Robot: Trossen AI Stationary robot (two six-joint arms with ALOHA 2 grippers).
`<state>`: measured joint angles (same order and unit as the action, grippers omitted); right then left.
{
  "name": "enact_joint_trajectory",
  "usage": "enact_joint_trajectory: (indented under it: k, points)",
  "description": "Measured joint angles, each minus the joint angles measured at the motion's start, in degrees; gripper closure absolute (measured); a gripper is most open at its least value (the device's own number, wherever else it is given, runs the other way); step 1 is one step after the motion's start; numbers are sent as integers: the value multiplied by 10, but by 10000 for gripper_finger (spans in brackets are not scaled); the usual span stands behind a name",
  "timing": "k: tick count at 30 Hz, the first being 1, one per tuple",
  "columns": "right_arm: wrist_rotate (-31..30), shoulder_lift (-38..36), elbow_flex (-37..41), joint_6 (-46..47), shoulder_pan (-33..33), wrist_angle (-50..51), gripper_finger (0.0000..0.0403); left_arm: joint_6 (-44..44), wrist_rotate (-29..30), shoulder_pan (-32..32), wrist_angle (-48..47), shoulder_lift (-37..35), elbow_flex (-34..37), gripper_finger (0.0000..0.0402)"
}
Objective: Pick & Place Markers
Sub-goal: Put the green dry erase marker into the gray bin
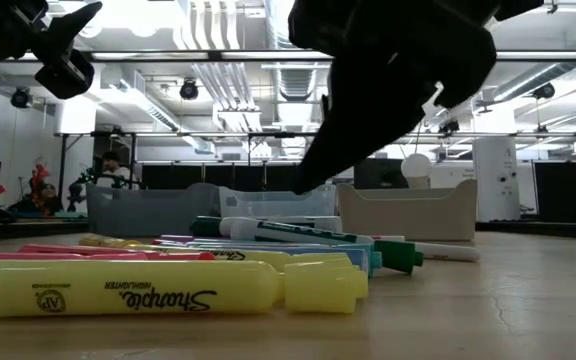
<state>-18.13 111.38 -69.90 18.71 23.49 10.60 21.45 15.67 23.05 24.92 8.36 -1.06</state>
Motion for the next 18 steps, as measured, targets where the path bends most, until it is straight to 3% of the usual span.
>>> enact_joint_trajectory:
  k: [18]
  points:
    - [-28, 9, 9, 26, -1, 30, 298, 11, 0, 0, 3, 5, 3, 262]
